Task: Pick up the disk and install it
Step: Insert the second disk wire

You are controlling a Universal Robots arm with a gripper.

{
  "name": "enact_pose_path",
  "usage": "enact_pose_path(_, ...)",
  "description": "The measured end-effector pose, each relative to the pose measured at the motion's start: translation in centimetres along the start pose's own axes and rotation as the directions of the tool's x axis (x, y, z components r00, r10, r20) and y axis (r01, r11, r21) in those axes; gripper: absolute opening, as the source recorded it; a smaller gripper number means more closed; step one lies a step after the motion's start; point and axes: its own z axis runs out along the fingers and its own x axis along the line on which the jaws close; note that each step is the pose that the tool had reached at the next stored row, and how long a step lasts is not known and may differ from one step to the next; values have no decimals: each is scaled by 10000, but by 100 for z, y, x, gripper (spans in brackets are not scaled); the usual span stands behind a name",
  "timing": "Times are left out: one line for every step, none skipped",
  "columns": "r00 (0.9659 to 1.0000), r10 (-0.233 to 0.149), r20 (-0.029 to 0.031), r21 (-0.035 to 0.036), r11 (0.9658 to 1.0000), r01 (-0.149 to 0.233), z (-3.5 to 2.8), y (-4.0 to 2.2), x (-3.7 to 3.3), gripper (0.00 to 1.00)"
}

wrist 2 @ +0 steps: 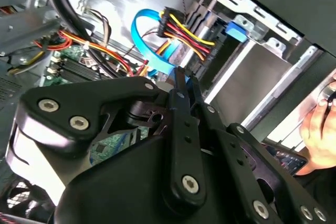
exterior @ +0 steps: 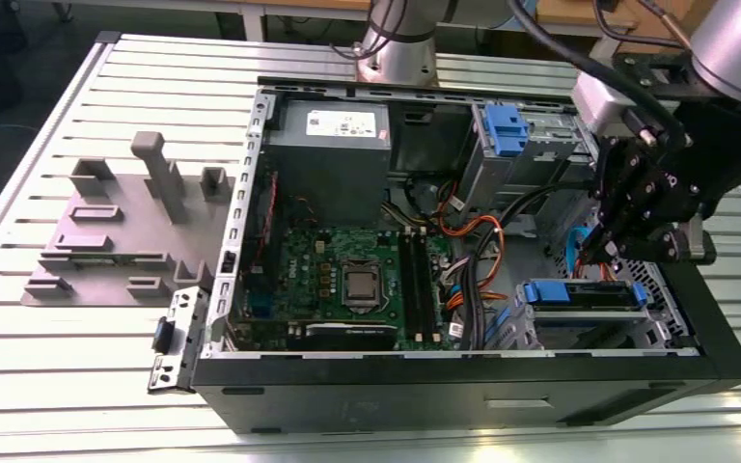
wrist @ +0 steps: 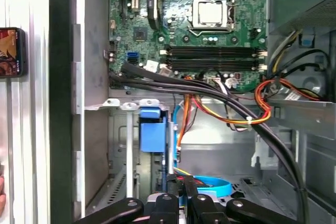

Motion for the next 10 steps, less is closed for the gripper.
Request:
enact_pose_path(10000,-4,1,19,10000,4,7,4,23,16)
enact_pose_path(10000,-9,1,42,10000,9,15,11,44,16)
enact_pose_path(10000,-14,3,72,10000,14,23,21,52,16)
enact_pose_path(10000,-18,5,105,9999,18,28,36,54,16)
enact_pose_path(10000,-20,9,129,9999,20,31,52,55,16)
enact_pose_path(10000,-20,12,142,9999,20,33,63,56,16)
enact_pose_path(10000,-19,14,149,9999,19,34,66,56,16)
enact_pose_path(10000,-20,16,153,9999,20,34,66,56,16)
enact_pose_path(10000,-20,18,162,9999,20,35,66,55,16)
enact_pose_path(10000,-20,18,171,9999,20,35,66,55,16)
